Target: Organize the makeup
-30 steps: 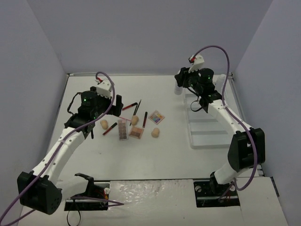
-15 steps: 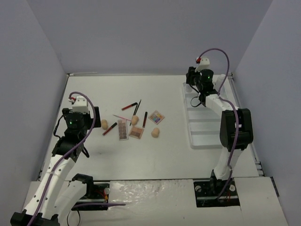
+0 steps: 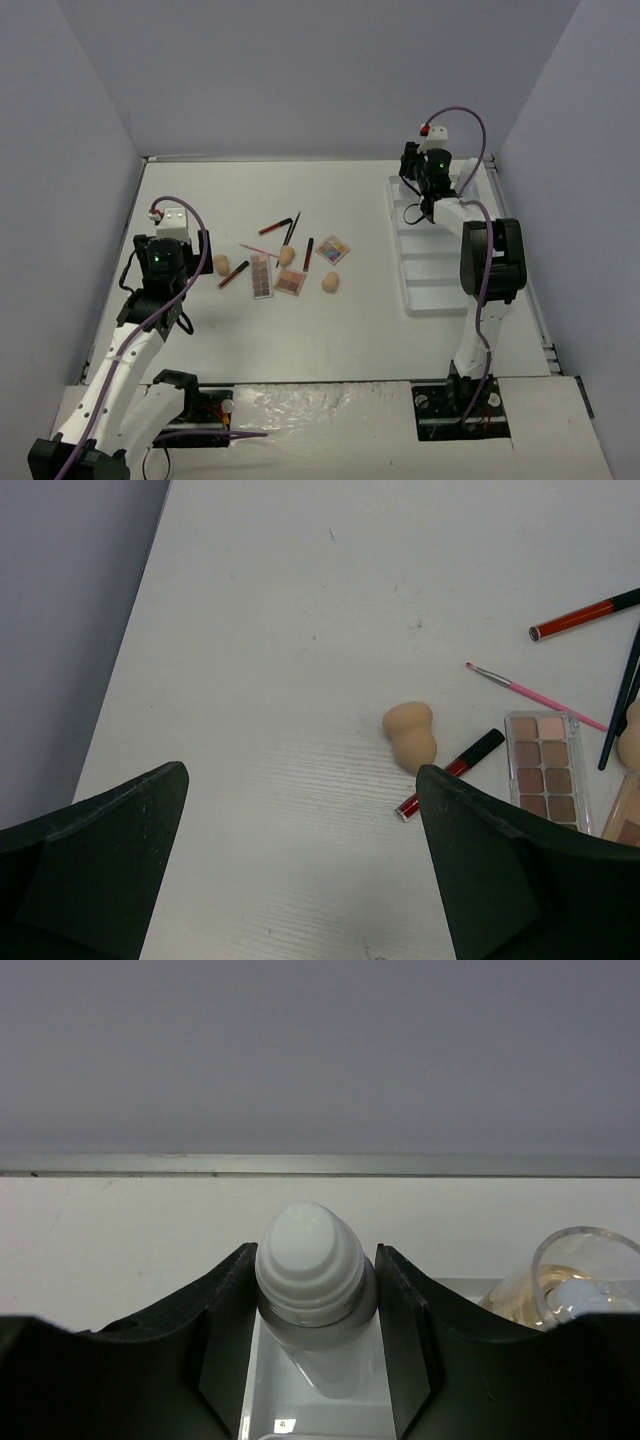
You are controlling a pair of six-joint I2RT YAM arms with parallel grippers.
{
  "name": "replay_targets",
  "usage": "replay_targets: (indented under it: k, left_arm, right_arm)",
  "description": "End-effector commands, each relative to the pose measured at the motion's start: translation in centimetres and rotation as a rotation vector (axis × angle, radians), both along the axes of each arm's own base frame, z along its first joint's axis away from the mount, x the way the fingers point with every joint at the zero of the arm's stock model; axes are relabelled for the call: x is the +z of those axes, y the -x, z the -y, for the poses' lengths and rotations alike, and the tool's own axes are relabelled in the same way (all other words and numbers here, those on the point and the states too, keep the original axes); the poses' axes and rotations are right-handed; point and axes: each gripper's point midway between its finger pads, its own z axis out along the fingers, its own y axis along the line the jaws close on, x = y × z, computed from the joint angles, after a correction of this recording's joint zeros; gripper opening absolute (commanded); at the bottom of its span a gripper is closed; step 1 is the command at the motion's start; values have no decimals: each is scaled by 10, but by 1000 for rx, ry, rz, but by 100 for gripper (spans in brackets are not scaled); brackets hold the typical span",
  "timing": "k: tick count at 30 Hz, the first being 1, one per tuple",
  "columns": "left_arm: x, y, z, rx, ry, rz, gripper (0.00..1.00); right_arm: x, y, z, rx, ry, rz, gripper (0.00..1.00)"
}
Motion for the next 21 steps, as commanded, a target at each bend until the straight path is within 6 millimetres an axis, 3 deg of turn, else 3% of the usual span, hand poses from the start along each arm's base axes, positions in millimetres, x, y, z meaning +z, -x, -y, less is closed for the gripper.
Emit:
replay_targets:
  k: [1,4,8,11,13,15,18,21]
  left_arm:
    - [33,-9,-6,36,5,116,97]
    - [35,-8,-6,33,8,128,97]
    - [36,-8,-5,29,9,130,97]
    - [36,-7,-5,28,9,132,97]
    - [36,-7,-4,23,15,135,97]
    - [38,-7,-3,16,19,141,97]
    - [40,-7,-3,17,21,149,97]
    - [40,-7,-2,16,28,153,97]
  right_arm:
    - [64,-15,2,-18,-43,225,0]
    - [49,-15,1,-16,-50,198,2]
    - [37,-13,0,-8,-61,176,13]
    - [35,-10,-1,-1,-62,162,26]
    - [37,-8,-3,9,-57,159,43]
    - [38,-6,-4,15,-54,150,53]
    - [48,0,-9,48,-56,151,70]
    - [61,10,-16,84,-64,151,80]
